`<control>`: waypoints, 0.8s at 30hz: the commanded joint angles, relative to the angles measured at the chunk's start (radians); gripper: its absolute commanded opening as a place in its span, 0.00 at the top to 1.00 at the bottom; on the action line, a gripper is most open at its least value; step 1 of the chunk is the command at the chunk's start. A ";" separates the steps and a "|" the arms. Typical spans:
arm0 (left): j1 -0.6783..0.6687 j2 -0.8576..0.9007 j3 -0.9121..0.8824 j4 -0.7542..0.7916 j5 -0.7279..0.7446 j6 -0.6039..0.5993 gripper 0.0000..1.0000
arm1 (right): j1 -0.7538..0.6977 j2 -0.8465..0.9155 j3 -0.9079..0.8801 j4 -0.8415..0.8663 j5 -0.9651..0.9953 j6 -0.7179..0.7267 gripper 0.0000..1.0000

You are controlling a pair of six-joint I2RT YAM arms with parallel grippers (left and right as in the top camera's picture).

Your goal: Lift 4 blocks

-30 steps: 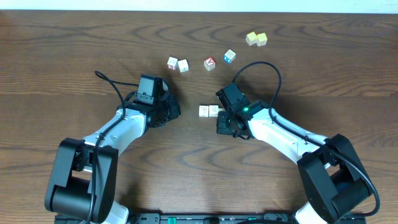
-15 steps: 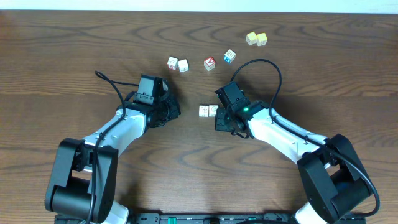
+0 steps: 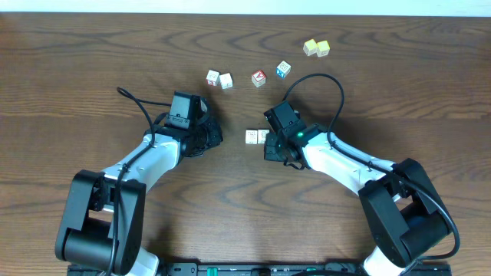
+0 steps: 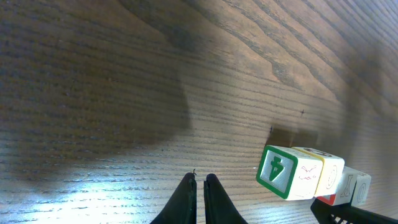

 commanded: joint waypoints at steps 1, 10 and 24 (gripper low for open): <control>-0.001 0.008 -0.001 0.001 -0.013 0.016 0.92 | 0.006 0.003 -0.007 0.016 0.014 -0.005 0.99; -0.001 0.008 -0.001 0.001 -0.013 0.016 0.92 | 0.006 0.003 -0.007 0.024 0.014 -0.005 0.99; -0.001 0.008 -0.001 0.001 -0.013 0.017 0.91 | 0.006 0.003 -0.007 0.050 0.014 -0.006 0.99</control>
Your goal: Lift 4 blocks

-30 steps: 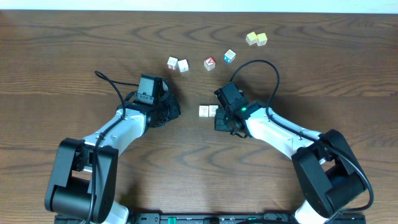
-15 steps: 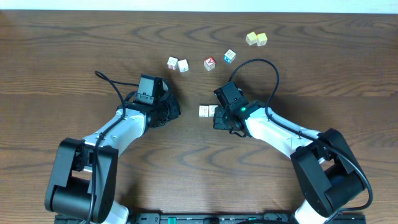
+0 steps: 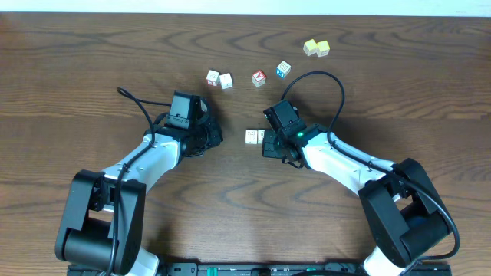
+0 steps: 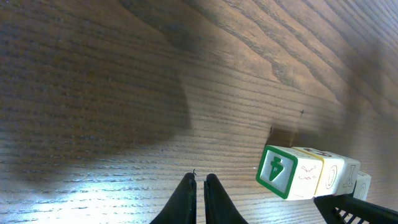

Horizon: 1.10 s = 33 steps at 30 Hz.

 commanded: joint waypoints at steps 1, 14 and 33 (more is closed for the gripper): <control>-0.001 0.008 -0.001 0.001 -0.013 0.017 0.92 | 0.007 0.003 -0.007 0.003 0.013 -0.005 0.99; -0.001 0.008 -0.001 0.001 -0.013 0.017 0.92 | -0.005 -0.064 0.059 -0.111 -0.026 -0.116 0.99; -0.001 0.008 -0.001 0.001 -0.013 0.016 0.92 | -0.038 -0.094 -0.010 -0.275 0.022 -0.143 0.99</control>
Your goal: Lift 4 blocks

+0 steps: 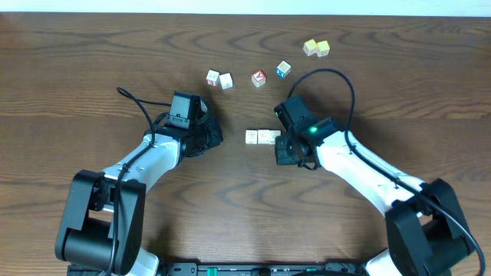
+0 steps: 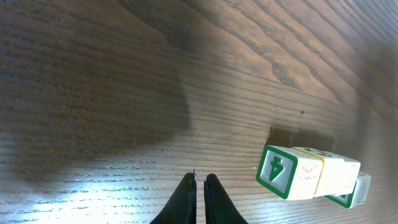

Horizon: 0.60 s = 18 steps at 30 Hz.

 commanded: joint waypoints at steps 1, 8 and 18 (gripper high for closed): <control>-0.001 0.008 -0.001 0.001 -0.013 0.017 0.92 | -0.008 0.033 -0.041 0.033 0.014 0.026 0.99; -0.001 0.008 -0.001 0.001 -0.013 0.016 0.92 | -0.011 0.048 -0.042 0.077 0.020 0.026 0.99; -0.001 0.008 -0.001 0.001 -0.013 0.016 0.92 | -0.011 0.048 -0.042 0.103 0.050 0.026 0.99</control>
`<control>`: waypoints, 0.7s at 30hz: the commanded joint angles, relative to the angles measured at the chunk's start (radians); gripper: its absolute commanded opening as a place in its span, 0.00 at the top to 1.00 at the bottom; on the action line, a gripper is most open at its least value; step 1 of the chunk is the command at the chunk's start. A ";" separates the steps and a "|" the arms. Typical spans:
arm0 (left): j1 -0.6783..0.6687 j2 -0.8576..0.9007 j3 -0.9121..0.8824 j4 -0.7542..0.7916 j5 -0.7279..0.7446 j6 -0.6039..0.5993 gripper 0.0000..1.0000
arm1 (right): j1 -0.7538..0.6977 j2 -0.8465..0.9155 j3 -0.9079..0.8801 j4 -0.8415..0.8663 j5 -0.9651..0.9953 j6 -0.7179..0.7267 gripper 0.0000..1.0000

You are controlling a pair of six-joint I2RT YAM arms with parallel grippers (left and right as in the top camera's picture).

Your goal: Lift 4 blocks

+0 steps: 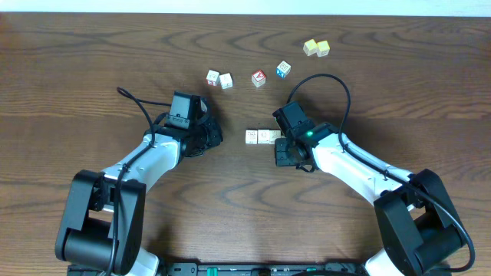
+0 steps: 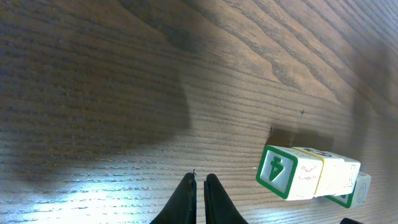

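Note:
A short row of wooden blocks [image 1: 262, 136] lies at the table's middle. In the left wrist view the row starts with a green-framed block [image 2: 277, 171], followed by pale blocks [image 2: 323, 177], and a green-edged block [image 2: 356, 193] peeks out behind. My left gripper [image 1: 209, 136] rests left of the row, apart from it. Its fingers [image 2: 200, 180] are shut on nothing, low over the wood. My right gripper [image 1: 285, 150] sits just right of and below the row's right end. Its jaws are hidden under the wrist.
Loose blocks lie along the far side: two white ones [image 1: 219, 78], a red one [image 1: 258, 77], a blue one [image 1: 283, 69] and two yellow ones [image 1: 316, 47]. A black cable [image 1: 330, 80] loops above the right arm.
My right arm has shifted slightly left, with its gripper still beside the row's right end. The blocks and the left gripper have not moved.
My right gripper was first at the right end of a two-block row, with a further block at its tip. Then that block stood closer to the row. Later the gripper was off to the right, the block left joined to the row, and so it stays.

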 commanded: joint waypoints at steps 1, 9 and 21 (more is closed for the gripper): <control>-0.001 0.008 -0.001 0.001 -0.013 0.016 0.92 | -0.010 0.005 -0.004 0.007 0.028 0.011 0.99; -0.001 0.008 -0.001 0.001 -0.013 0.016 0.92 | -0.010 0.005 -0.004 0.034 0.028 0.011 0.99; 0.000 0.008 -0.001 0.001 -0.013 0.016 0.92 | -0.010 0.005 -0.004 0.058 0.036 0.011 0.99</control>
